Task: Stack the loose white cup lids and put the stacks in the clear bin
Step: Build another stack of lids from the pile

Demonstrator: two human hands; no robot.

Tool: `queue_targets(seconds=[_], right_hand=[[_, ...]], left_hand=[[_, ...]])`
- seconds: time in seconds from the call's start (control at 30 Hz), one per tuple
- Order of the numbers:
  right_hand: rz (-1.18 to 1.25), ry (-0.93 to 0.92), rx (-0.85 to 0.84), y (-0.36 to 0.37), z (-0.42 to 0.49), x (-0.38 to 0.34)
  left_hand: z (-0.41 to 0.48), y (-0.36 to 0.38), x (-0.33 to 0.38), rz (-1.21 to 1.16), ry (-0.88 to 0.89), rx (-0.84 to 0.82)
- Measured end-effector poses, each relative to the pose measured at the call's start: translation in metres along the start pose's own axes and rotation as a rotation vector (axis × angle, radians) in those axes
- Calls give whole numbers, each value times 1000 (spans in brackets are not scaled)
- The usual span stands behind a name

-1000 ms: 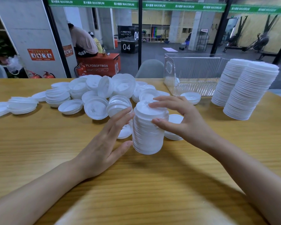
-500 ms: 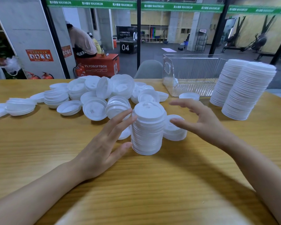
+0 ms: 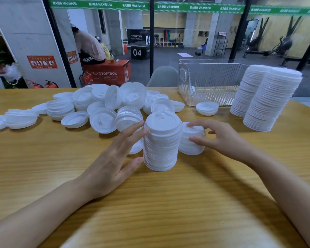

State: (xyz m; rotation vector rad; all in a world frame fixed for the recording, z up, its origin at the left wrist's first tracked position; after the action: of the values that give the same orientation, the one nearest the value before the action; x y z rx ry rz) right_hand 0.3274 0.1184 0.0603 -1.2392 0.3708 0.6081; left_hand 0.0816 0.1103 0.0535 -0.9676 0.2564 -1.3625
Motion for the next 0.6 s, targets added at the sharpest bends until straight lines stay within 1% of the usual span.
queue_targets(seconds=[0.23,0.33,0.5,0.53,0.6], right_hand=[[95,42,146,-16,0,0],[210,50,185,-23,0,-2],[398,-59,225,-28,-4,-36],[418,-97,214,-26,-5,-46],[371,-168,173,-17,-6,-64]], left_hand=[[0,0,-1,-7,-3,-3],[-1,0,-1,-9,0,-1],[0,-3,-1,-17,10,35],[0,-4,0,-18,12,45],[0,-5,0,-18,13,51]])
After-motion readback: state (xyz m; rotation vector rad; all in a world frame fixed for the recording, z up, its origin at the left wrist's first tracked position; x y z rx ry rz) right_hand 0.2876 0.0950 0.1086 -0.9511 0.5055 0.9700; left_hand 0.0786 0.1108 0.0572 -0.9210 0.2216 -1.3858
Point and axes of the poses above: each hand's wrist, its own z-axis towards the middle knuckle, its own y-axis out of the palm, x = y × z, the point moved 9 cm from there along z, towards the middle knuckle, and after that the axes turned 2 degrees about -z, right-handed, at the moved point
